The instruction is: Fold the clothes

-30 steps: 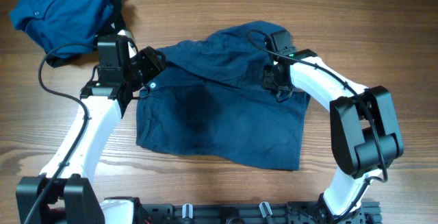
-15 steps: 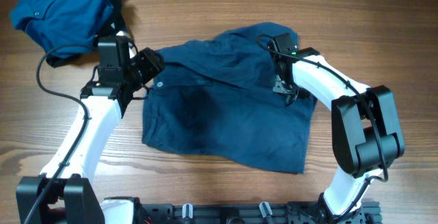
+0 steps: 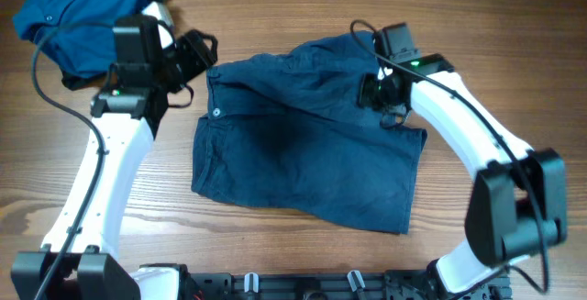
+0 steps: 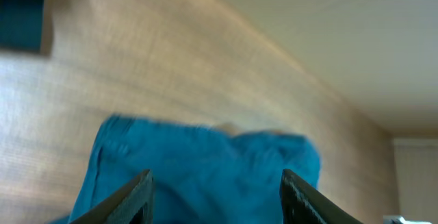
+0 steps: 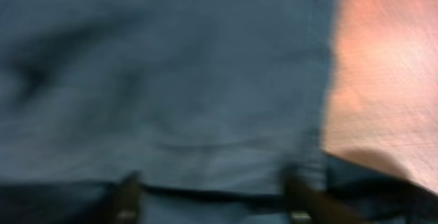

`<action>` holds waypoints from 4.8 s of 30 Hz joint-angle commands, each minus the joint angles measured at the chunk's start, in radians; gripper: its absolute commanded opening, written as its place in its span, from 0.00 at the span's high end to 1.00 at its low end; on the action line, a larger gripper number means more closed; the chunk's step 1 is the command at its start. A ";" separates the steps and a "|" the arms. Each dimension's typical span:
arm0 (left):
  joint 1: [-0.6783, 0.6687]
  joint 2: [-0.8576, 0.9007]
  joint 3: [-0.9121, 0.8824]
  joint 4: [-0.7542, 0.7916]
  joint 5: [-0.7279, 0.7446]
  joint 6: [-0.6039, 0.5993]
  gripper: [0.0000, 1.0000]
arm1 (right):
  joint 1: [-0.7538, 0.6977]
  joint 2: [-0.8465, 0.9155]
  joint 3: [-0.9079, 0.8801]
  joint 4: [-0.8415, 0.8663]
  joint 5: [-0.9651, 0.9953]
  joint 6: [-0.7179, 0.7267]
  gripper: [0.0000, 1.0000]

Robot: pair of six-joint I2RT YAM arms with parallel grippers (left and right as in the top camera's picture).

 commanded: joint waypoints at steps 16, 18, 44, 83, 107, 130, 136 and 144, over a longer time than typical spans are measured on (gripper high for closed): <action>0.000 0.296 0.088 0.200 -0.096 0.076 0.25 | 0.019 -0.086 0.062 0.169 -0.527 -0.053 0.20; 0.000 0.318 0.088 0.217 -0.091 0.076 0.25 | 0.026 -0.077 0.055 0.159 -0.508 -0.055 0.18; 0.169 0.378 0.088 0.129 -0.061 0.019 0.10 | 0.549 0.176 0.049 0.034 -0.328 0.149 0.91; 0.213 0.378 0.088 0.048 -0.075 0.019 0.00 | 0.773 0.195 0.050 -0.120 -0.200 0.303 0.96; 0.212 0.378 0.088 0.029 -0.081 0.019 0.00 | 0.629 0.254 0.050 0.119 -0.230 0.300 0.96; 0.212 0.378 0.088 0.029 -0.080 0.019 0.00 | 0.729 0.332 0.050 -0.037 -0.361 0.343 0.96; 0.212 0.378 0.088 0.025 -0.080 0.019 0.00 | 0.766 0.332 0.050 -0.142 -0.371 0.316 0.96; 0.212 0.378 0.088 0.005 -0.080 0.019 0.00 | 0.846 0.325 0.050 -0.261 -0.401 0.246 0.96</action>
